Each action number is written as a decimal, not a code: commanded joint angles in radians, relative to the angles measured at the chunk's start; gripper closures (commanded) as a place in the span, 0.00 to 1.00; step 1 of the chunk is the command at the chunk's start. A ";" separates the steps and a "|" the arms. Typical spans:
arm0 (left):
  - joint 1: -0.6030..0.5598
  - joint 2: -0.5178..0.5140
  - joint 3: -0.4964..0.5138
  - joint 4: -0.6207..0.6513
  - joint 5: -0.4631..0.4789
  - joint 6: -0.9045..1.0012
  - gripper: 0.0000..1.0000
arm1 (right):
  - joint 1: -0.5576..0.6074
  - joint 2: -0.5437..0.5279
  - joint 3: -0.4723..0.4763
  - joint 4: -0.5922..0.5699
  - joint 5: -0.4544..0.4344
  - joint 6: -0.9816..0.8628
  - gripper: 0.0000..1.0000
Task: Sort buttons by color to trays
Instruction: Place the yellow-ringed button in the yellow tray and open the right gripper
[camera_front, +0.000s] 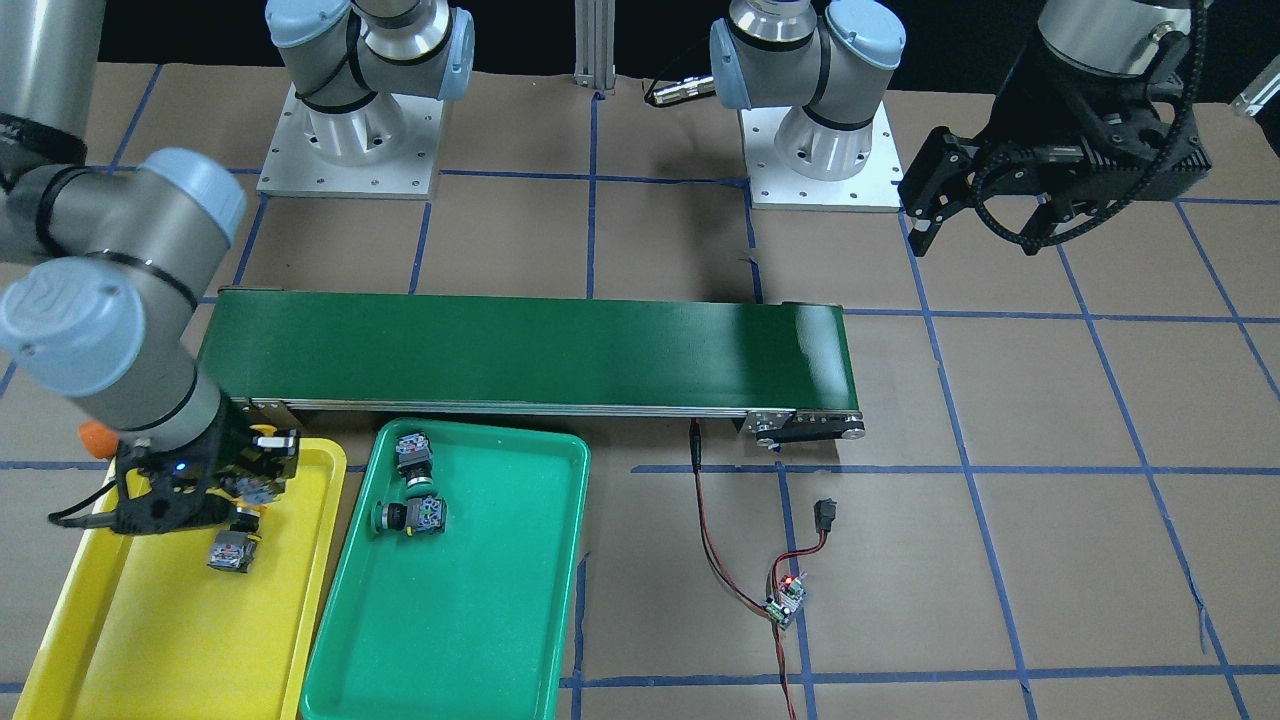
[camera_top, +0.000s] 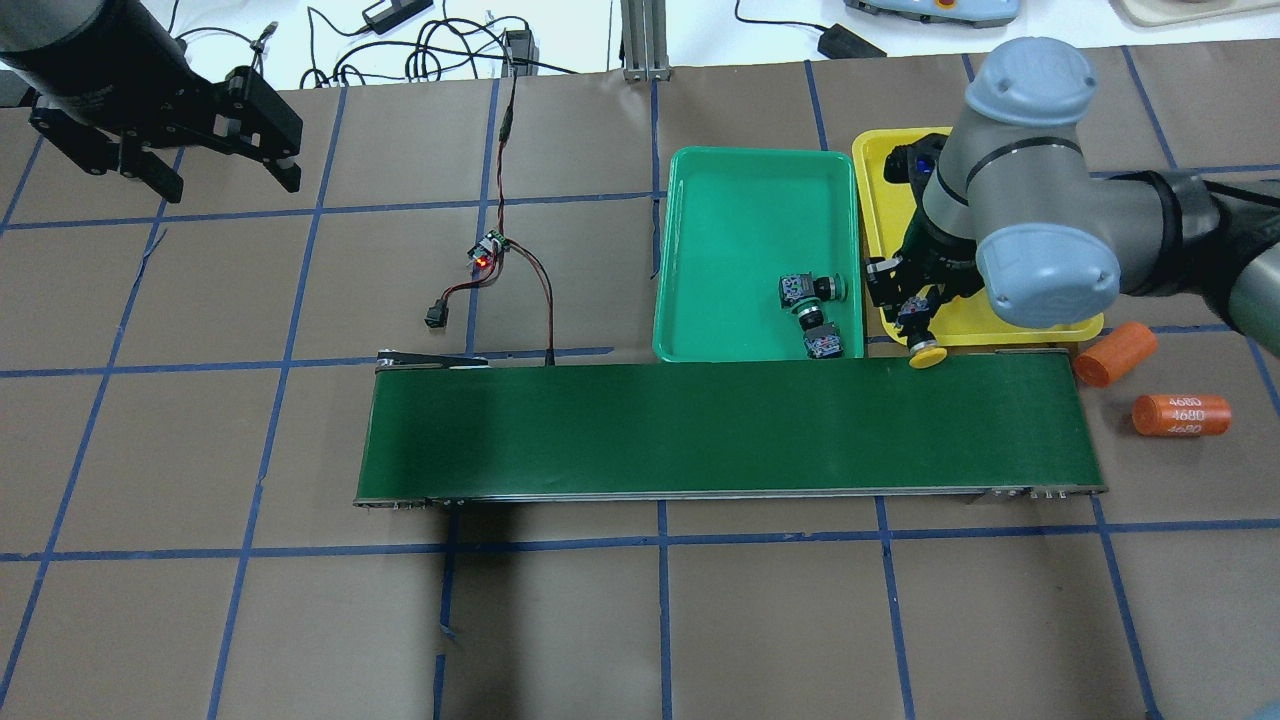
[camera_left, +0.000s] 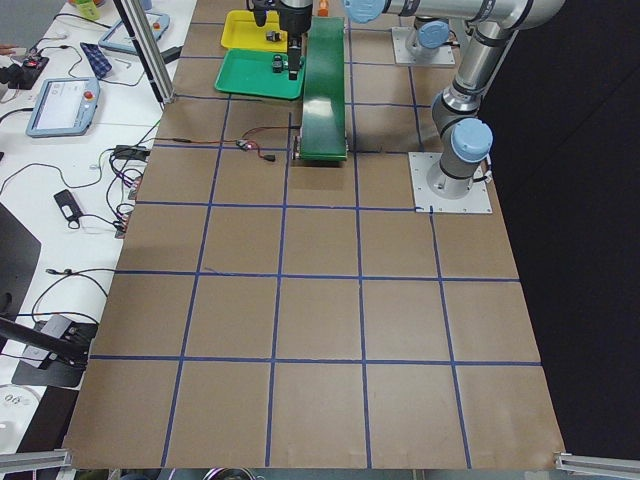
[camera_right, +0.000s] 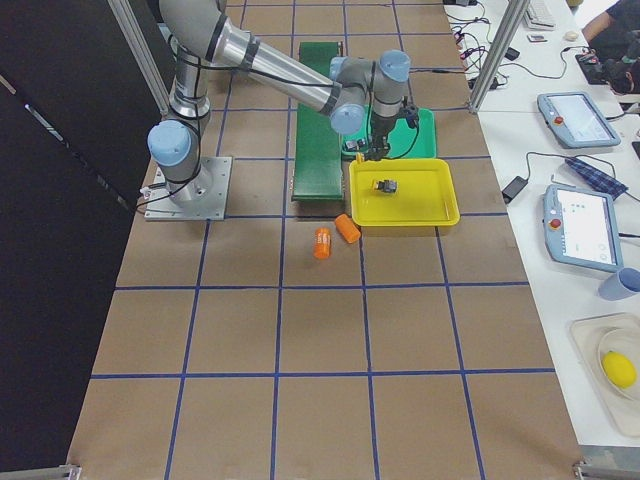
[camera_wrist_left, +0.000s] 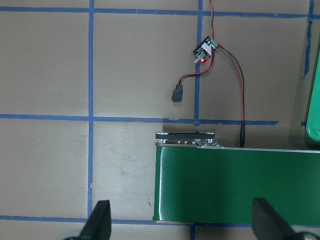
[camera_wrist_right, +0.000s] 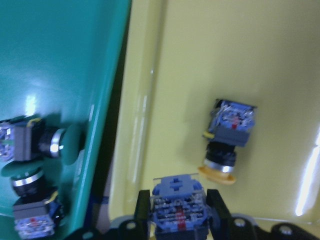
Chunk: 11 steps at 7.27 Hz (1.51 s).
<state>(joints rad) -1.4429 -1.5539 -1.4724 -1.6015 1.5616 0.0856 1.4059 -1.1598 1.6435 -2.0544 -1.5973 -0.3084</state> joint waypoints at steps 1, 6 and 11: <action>0.001 0.000 0.000 0.000 0.000 -0.001 0.00 | -0.086 0.097 -0.068 0.005 0.007 -0.119 0.79; 0.001 0.000 0.006 0.000 -0.002 -0.001 0.00 | -0.016 -0.033 -0.060 0.122 0.004 -0.022 0.00; 0.003 0.000 0.004 0.000 0.000 0.002 0.00 | 0.260 -0.384 -0.070 0.417 -0.001 0.330 0.00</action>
<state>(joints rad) -1.4415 -1.5539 -1.4679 -1.6015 1.5611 0.0858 1.6035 -1.4645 1.5756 -1.6956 -1.5984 -0.0256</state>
